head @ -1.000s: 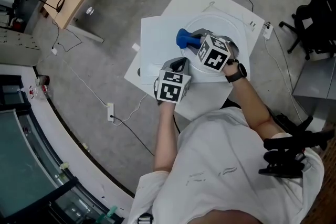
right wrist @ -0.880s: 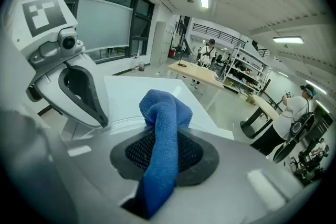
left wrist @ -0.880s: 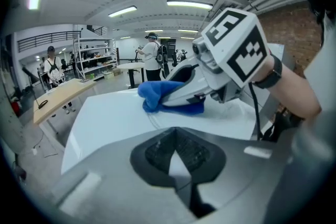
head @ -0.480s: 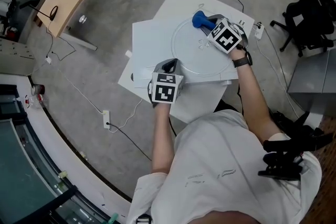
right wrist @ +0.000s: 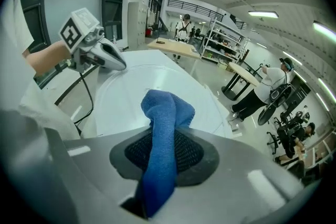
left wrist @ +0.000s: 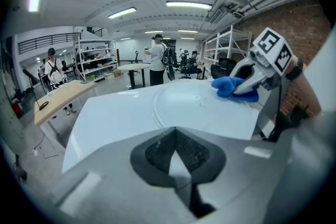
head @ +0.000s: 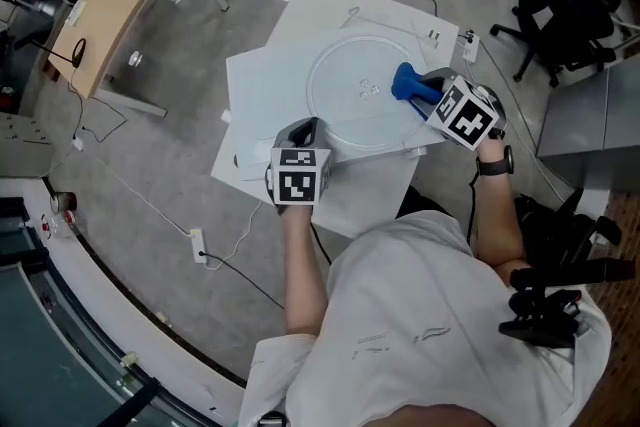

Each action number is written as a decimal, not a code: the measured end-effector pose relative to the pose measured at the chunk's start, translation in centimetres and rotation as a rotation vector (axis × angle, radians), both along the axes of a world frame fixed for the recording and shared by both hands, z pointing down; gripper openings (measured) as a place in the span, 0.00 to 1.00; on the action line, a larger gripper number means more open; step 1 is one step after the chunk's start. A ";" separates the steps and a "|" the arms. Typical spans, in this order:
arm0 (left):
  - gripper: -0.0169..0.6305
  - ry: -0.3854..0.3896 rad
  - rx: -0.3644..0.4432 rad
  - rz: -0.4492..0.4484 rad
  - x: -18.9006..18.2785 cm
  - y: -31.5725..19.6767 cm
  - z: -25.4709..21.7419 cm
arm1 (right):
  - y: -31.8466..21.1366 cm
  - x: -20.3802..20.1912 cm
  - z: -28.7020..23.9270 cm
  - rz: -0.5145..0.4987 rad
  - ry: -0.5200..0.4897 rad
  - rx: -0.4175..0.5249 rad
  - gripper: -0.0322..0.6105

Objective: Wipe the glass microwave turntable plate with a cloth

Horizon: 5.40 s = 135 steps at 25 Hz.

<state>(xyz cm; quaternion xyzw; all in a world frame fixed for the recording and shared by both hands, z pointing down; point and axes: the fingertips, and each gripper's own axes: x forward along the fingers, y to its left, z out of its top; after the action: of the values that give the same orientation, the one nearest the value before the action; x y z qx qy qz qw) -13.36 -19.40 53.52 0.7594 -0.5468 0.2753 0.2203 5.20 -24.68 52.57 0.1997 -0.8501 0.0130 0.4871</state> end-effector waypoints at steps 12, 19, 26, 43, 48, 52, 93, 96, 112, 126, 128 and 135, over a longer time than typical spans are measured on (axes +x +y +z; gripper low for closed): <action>0.03 -0.003 0.004 0.008 0.4 0.2 0.2 | 8.1 -8.2 0.8 -0.225 -0.072 0.018 0.19; 0.03 -0.001 -0.003 0.019 0.6 0.1 0.3 | 5.4 -13.8 0.6 -0.261 -0.137 0.042 0.18; 0.03 -0.009 0.000 0.013 0.5 0.0 0.3 | -0.2 -17.7 0.6 -0.246 -0.152 0.074 0.17; 0.03 0.007 -0.005 -0.011 -0.2 0.2 0.4 | -8.7 -2.1 0.1 0.079 -0.019 0.102 0.19; 0.03 0.006 -0.008 -0.005 0.0 0.2 0.3 | -4.3 1.0 -0.3 0.044 0.003 0.058 0.19; 0.03 0.005 -0.007 0.003 0.2 0.0 0.3 | -0.1 1.3 -0.2 -0.015 0.000 0.023 0.19; 0.03 0.005 -0.007 0.019 0.3 0.1 0.2 | -5.4 -1.8 0.3 -0.018 0.017 0.103 0.17; 0.03 0.005 -0.007 0.020 0.4 0.0 0.2 | -2.4 -0.8 0.3 -0.062 0.031 0.063 0.18; 0.03 -0.010 -0.004 0.011 0.3 -0.2 0.2 | 4.8 -14.2 0.3 -0.341 -0.143 -0.009 0.18; 0.03 -0.015 0.001 -0.003 0.0 -0.2 0.4 | -8.2 -8.3 0.2 0.014 -0.085 0.149 0.18; 0.03 -0.016 0.002 -0.006 -0.1 -0.2 0.3 | -7.8 -5.9 0.2 0.044 -0.091 0.129 0.18; 0.03 -0.011 0.004 -0.009 -0.2 -0.3 0.3 | -2.9 -1.0 -0.3 -0.007 -0.038 0.121 0.18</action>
<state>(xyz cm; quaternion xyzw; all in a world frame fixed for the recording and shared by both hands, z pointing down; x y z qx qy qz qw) -13.59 -19.65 53.79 0.7558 -0.5520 0.2774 0.2171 4.17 -27.63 52.29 0.2257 -0.8590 -0.0363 0.4582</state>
